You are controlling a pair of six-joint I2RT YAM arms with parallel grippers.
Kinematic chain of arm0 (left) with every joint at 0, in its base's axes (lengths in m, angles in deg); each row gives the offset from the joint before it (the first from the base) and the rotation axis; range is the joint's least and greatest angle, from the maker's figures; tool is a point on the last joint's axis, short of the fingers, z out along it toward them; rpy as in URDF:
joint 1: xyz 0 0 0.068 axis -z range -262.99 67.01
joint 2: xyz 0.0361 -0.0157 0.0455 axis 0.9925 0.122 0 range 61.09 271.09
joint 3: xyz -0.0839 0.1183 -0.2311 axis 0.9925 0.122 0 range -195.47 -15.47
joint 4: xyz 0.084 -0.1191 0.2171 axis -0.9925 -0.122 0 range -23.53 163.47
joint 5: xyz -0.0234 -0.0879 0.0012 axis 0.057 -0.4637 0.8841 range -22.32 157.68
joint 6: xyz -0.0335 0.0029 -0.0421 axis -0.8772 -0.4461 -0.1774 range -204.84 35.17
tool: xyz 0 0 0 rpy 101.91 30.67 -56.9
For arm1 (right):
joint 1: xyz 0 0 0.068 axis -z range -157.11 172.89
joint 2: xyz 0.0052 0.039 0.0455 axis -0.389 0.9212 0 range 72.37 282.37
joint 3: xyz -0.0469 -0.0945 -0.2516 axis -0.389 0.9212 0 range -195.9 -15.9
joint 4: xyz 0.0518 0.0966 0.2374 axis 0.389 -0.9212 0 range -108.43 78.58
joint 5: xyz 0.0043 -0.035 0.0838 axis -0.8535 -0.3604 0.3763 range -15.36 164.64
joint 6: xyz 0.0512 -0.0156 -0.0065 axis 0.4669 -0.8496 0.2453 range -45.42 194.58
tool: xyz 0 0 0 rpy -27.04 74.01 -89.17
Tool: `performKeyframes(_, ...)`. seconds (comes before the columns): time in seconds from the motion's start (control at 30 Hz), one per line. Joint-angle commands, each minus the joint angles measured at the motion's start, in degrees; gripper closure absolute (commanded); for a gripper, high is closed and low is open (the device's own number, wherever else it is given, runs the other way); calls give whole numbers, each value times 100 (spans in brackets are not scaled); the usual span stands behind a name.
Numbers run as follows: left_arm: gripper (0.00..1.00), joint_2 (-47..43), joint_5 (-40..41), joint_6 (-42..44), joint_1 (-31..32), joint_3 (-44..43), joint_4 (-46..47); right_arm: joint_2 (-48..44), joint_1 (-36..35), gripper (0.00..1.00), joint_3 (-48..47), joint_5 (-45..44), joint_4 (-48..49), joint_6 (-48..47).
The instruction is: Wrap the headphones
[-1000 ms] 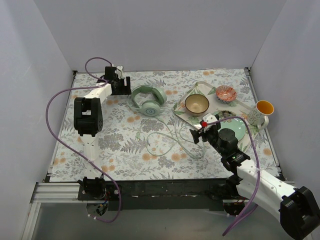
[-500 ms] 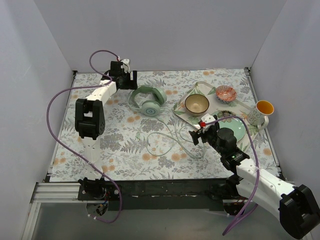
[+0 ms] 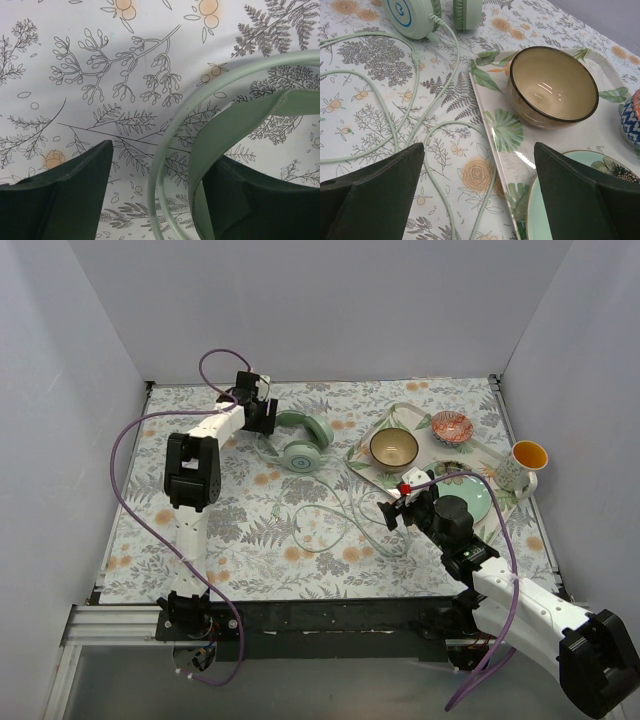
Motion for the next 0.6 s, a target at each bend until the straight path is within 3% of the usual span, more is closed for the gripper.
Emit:
performKeyframes(0.0, 38, 32, 38, 169, 42, -217, -501, -77, 26, 2, -183, 68, 152, -12)
performKeyframes(0.1, 56, 42, -50, 204, 69, -234, -677, -77, 26, 1, -209, 85, 135, 14)
performKeyframes(0.13, 73, 7, -146, 204, 77, -226, -729, -77, 26, 1, -218, 112, 143, 6)
performKeyframes(0.23, 100, -282, -278, 152, 69, -103, -713, -60, 34, 1, -358, 191, 56, 67)
performKeyframes(0.37, 100, -1125, -709, 151, 104, 318, -458, 10, 26, 1, -797, 472, -137, 269)
performKeyframes(0.57, 100, -2925, -621, 257, 200, 1513, 61, 440, -79, 1, -2000, 683, -428, 927)
